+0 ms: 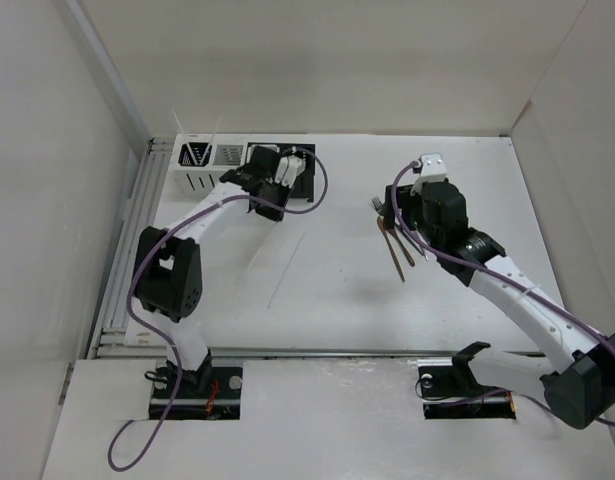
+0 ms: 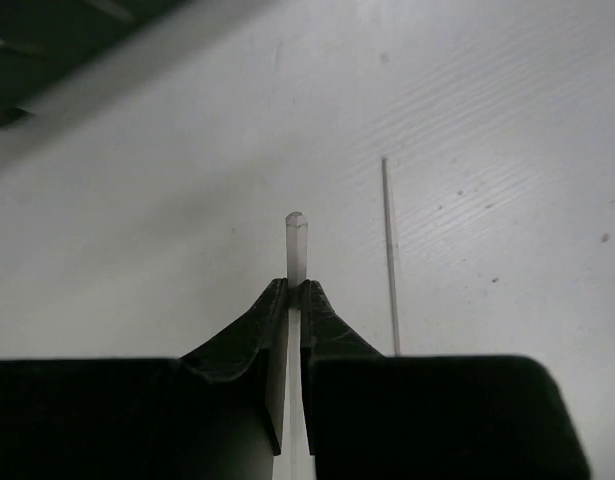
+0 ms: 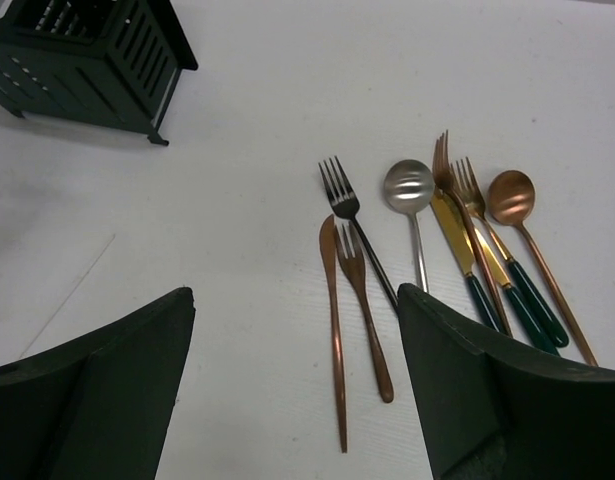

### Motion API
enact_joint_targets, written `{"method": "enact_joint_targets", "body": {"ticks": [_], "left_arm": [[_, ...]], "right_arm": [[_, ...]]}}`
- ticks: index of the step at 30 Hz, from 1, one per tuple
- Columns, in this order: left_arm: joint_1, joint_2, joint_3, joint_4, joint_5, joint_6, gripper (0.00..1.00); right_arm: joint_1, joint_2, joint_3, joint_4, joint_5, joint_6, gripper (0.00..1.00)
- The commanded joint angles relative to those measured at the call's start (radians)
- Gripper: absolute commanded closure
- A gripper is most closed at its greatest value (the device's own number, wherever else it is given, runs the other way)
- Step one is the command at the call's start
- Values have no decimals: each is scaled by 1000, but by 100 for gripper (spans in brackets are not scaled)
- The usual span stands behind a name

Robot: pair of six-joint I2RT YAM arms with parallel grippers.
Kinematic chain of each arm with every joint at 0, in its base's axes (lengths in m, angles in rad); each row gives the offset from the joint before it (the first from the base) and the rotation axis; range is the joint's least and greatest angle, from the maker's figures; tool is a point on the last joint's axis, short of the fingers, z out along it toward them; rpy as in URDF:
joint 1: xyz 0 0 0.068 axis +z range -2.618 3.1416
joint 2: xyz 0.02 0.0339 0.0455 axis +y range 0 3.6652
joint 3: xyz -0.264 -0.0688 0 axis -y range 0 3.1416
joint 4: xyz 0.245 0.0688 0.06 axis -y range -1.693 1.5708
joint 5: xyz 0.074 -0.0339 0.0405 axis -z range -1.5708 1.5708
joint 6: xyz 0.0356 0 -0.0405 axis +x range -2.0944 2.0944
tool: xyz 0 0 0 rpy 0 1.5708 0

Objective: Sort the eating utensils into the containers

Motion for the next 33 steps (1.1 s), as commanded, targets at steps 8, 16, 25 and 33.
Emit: {"method": "enact_joint_targets", "body": {"ticks": [8,16,25,33], "left_arm": [[162,-191,370,133,-73,80,100],[349,-67,493,452,-86,131,100],[455,183,676,624,17,82,100],[509,320,685,704,149,14,100]], "right_arm": [[37,220,179,175,-135,-77,15],[46,404,361,227,-201,-149,15],[46,591,559,227,-238,-192,15],[46,657,616,227,-258,-192,15]]}}
